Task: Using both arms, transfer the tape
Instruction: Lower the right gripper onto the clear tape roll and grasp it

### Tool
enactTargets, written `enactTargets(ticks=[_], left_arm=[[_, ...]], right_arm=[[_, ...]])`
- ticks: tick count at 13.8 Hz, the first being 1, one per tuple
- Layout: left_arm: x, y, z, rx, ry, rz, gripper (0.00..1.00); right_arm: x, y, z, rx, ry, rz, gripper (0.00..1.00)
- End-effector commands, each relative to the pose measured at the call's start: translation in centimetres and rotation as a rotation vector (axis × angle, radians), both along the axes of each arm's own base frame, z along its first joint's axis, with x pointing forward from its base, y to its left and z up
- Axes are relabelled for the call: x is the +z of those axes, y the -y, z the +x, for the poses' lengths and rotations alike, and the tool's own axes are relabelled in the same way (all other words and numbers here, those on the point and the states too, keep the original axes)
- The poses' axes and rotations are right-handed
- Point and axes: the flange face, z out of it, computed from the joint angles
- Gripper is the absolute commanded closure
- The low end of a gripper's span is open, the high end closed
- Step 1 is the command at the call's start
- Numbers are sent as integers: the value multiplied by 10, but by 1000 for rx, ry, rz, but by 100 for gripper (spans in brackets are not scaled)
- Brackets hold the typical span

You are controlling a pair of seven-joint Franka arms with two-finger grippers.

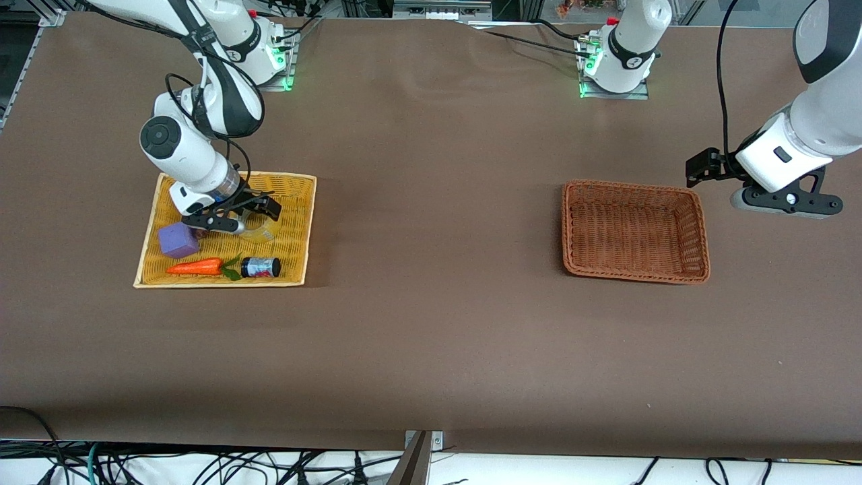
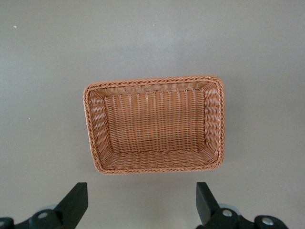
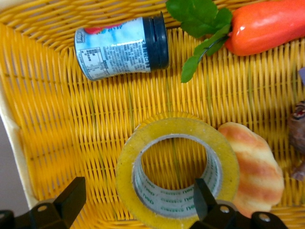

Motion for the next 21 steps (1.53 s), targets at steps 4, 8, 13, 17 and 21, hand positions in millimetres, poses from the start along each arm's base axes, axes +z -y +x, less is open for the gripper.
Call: enactTargets(ticks=[4, 8, 13, 17, 21], left_arm=[[6, 7, 2, -16, 10, -12, 0], [14, 6, -1, -19, 30, -11, 0], [18, 6, 8, -20, 91, -15, 0], [3, 7, 8, -18, 44, -11, 0], [4, 16, 3, -14, 16, -8, 0]], right_arm=[[-35, -8, -8, -20, 56, 37, 0], [-39, -11, -7, 5, 72, 41, 100], [4, -11, 2, 36, 49, 10, 100], [75, -52, 10, 81, -7, -13, 100], [131, -170, 21, -81, -26, 40, 100]])
